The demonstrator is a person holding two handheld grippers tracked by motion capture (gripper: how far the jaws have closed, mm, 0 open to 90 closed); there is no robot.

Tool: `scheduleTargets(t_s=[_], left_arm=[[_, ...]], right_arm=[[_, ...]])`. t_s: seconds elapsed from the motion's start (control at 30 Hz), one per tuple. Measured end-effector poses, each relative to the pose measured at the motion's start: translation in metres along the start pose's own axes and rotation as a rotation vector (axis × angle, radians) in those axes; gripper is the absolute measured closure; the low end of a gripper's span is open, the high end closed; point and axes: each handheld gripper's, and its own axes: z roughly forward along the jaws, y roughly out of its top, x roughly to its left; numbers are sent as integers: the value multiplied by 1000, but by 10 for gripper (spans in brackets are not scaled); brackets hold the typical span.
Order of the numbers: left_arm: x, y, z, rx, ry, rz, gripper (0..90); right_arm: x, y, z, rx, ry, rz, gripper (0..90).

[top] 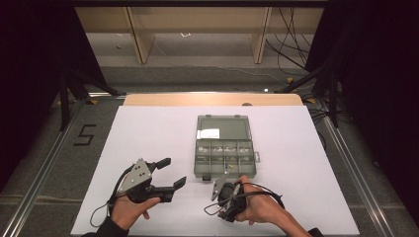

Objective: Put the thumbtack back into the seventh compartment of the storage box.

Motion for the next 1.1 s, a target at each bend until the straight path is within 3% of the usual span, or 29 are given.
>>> scheduleTargets(t_s=[0.37,0.47,0.67,0.73,0.8,0.9,1.1], left_arm=[[0,0,0,1,0,5,211],[1,0,0,1,-3,15,211],[0,-1,1,-9,-7,-4,211],[1,0,1,-8,-12,12,211],[0,0,0,3,2,-1,212],[0,0,0,3,-2,13,212],[0,0,1,4,-2,14,212]], right_arm=[[1,0,4,25,-6,-19,656],[1,0,6,27,-4,-10,674],[4,2,7,46,4,-1,724],[3,3,8,48,-5,-19,737],[3,4,8,53,-6,-22,755],[4,5,8,56,-4,-1,793],[3,6,9,61,-4,-21,827]])
